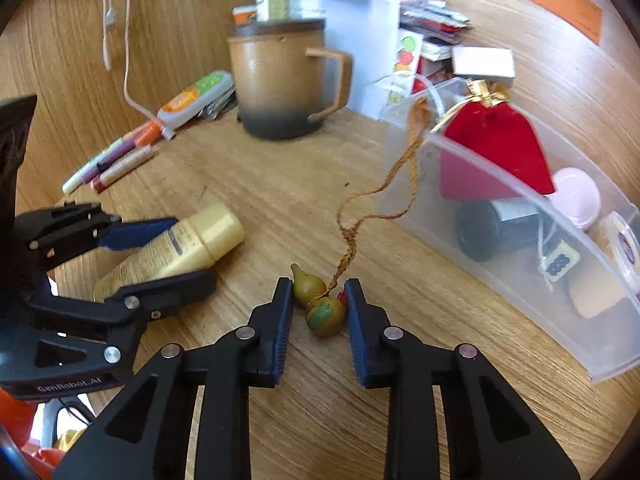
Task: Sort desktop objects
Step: 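Lift the bottle and gourd charm and carry them over the clear box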
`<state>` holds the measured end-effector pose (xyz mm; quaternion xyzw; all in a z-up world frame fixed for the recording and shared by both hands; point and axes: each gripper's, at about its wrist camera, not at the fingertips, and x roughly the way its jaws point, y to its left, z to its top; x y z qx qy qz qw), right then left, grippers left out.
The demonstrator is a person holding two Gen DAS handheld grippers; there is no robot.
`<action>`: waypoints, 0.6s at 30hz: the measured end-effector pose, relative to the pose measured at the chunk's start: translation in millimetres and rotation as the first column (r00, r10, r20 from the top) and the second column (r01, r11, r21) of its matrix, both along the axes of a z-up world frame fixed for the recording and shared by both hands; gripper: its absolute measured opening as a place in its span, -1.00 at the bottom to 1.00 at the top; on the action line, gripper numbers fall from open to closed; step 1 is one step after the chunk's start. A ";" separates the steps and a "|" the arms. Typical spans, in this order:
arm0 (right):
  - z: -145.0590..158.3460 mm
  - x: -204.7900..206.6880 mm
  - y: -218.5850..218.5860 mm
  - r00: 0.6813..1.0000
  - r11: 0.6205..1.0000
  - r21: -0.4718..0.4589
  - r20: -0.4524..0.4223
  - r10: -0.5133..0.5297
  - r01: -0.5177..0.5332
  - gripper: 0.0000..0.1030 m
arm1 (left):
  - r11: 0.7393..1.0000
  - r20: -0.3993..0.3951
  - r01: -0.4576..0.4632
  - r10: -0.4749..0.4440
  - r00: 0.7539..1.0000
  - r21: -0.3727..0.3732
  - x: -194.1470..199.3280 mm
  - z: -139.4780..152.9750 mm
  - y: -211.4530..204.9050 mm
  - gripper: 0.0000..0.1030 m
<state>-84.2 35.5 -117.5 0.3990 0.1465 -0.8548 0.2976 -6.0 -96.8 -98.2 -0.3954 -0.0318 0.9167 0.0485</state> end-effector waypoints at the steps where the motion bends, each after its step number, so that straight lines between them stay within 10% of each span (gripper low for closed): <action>1: 1.8 0.0 2.7 1.000 1.000 -0.004 -0.003 -0.009 0.009 -0.54 | 1.000 0.003 0.006 -0.006 1.000 0.013 -0.6 0.8 -0.4 -0.08; 18: 43.9 11.4 74.1 0.987 0.990 -0.068 -0.100 -0.127 0.121 -0.54 | 0.996 -0.056 0.081 -0.079 0.995 0.036 -8.1 33.5 47.5 -0.08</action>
